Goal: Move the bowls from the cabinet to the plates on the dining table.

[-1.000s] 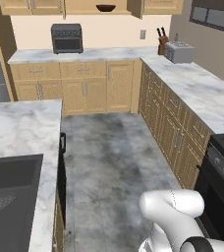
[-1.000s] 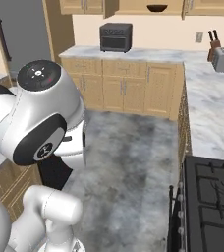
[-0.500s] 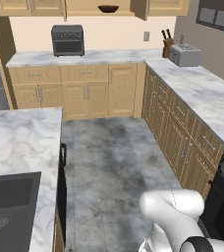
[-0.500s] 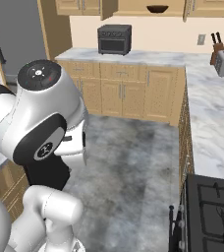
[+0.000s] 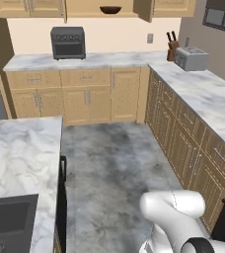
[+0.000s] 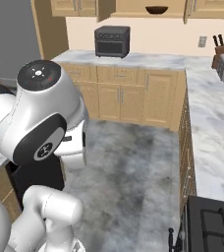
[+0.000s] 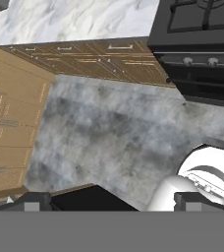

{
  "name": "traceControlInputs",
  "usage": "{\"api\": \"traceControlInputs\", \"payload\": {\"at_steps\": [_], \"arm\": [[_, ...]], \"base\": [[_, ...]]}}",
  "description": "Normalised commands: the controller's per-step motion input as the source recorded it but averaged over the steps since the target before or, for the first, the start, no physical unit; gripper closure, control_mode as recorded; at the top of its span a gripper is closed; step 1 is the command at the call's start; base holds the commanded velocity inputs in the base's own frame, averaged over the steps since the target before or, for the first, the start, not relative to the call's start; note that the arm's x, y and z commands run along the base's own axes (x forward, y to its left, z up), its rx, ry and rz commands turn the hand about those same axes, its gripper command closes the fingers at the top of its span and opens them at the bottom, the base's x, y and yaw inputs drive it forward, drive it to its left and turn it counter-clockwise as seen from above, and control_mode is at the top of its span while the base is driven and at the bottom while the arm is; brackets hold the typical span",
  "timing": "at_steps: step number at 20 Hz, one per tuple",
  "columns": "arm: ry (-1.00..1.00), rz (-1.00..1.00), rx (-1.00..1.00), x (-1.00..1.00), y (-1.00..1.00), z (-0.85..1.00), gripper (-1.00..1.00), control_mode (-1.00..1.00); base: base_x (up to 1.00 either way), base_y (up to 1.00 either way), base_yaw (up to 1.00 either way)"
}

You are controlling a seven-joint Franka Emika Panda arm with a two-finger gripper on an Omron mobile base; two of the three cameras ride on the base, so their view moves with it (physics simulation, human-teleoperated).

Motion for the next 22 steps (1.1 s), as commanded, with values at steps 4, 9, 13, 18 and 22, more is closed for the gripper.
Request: {"api": "traceControlInputs", "payload": {"at_steps": [4,9,13,18,22], "arm": [[0.00,0.00,0.00,0.00,0.00,0.00,-1.00,1.00],[0.00,0.00,0.00,0.00,0.00,0.00,-1.00,1.00],[0.00,0.00,0.00,0.00,0.00,0.00,-1.00,1.00],[0.00,0.00,0.00,0.00,0.00,0.00,-1.00,1.00],[0.00,0.00,0.00,0.00,0.00,0.00,-1.00,1.00]], "base": [[0.61,0.03,0.00],[0.62,0.04,0.00],[0.62,0.10,0.00],[0.62,0.09,0.00],[0.62,0.12,0.00]]}}
